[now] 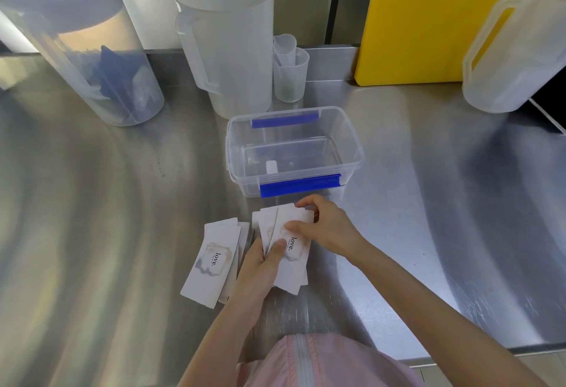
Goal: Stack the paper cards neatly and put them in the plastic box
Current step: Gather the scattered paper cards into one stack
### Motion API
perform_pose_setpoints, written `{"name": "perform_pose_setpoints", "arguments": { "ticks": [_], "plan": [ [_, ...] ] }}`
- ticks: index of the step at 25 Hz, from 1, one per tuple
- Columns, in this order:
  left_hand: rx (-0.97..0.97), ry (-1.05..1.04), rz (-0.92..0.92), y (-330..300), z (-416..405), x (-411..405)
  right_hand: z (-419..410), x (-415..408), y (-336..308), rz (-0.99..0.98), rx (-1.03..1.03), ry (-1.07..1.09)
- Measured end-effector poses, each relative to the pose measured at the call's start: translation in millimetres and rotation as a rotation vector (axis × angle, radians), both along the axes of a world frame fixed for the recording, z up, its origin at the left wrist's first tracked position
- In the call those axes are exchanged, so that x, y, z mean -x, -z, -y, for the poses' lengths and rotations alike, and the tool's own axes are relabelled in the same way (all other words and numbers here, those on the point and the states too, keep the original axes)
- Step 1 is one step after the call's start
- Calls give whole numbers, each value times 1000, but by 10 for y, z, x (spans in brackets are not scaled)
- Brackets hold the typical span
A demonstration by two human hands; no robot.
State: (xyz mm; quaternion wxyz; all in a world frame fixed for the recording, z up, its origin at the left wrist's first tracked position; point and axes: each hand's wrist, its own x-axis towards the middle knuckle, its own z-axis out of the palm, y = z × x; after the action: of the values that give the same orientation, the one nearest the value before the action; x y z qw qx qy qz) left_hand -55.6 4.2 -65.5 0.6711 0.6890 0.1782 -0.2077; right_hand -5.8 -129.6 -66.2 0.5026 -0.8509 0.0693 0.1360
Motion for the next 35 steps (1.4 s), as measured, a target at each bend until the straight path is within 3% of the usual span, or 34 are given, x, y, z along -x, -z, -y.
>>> {"name": "perform_pose_setpoints", "arguments": {
  "ticks": [3,5,9,15,18,24,29,35],
  "plan": [
    [-50,-27,4,-8,-80,-2,44,-122,55,-25,-79,95],
    [-66,-69,9,-13,-151,-6,72,-225,137,-42,92,68],
    [-53,-153,-3,-51,-276,-27,5,-316,358,-184,486,-217],
    [-60,-198,-5,-73,-363,-47,35,-406,452,-281,691,-194],
    [-60,-201,1,-60,-355,-65,65,-358,482,-278,547,-154],
    [-52,-194,-19,-8,-321,-48,422,-161,211,-198,33,83],
    [-45,-173,-28,-7,-274,-62,538,-24,-313,-204,-383,41],
    [35,-180,-20,-71,-218,-52,133,-54,-420,-212,-371,-126]
  ]
}}
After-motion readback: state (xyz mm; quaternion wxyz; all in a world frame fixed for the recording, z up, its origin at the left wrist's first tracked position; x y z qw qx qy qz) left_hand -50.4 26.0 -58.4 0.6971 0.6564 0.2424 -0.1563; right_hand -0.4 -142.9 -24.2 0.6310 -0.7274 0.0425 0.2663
